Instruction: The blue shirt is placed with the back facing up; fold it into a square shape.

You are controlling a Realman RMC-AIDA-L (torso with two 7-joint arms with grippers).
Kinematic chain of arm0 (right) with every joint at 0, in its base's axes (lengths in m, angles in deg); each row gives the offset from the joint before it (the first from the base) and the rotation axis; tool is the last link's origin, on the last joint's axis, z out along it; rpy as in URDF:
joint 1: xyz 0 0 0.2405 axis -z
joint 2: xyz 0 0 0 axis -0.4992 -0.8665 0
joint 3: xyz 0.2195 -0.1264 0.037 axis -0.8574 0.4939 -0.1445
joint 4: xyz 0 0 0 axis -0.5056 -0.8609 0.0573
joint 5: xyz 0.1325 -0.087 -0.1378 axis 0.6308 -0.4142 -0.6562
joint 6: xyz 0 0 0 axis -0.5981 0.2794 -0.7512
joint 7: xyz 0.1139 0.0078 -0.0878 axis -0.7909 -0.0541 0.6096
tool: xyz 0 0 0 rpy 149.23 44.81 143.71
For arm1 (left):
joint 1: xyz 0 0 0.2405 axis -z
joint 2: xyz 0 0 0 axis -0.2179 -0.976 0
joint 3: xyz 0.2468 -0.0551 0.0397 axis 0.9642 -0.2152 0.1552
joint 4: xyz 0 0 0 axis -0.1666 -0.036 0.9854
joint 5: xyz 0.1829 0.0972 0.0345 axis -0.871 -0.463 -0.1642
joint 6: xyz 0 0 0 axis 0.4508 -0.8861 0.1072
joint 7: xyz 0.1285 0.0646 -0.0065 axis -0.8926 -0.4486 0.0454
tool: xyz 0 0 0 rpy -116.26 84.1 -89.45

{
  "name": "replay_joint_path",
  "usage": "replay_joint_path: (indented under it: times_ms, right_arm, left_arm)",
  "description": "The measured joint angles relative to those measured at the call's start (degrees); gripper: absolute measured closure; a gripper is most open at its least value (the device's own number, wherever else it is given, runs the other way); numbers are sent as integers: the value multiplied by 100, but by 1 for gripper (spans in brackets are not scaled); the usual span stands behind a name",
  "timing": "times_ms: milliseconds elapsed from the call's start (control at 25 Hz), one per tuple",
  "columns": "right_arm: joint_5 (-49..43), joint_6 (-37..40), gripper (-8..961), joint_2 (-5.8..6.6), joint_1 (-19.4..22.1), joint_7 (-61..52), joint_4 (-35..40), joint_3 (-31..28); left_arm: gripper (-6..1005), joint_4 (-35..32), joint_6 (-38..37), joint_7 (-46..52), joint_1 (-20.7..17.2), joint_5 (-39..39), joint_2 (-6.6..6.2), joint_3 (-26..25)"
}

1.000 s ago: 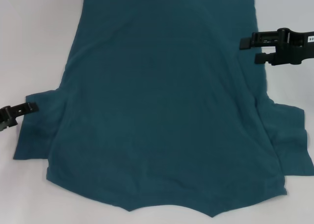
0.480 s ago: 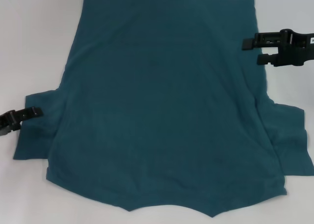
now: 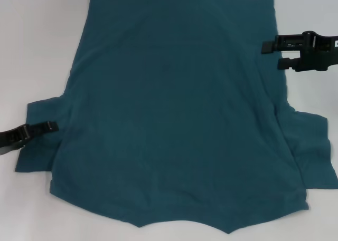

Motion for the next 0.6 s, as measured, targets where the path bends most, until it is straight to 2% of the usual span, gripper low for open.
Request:
replay_joint_path:
  times_ms: [320,600]
  right_arm:
    - [9,-2,91,9,51,-3,0,-152]
    - [10,33,93,15,74,3,0,-219]
  left_arm:
    - [111,-66,19,232,72,-38,-4,4]
    - [315,-84,65,200,81,-58,-9,19]
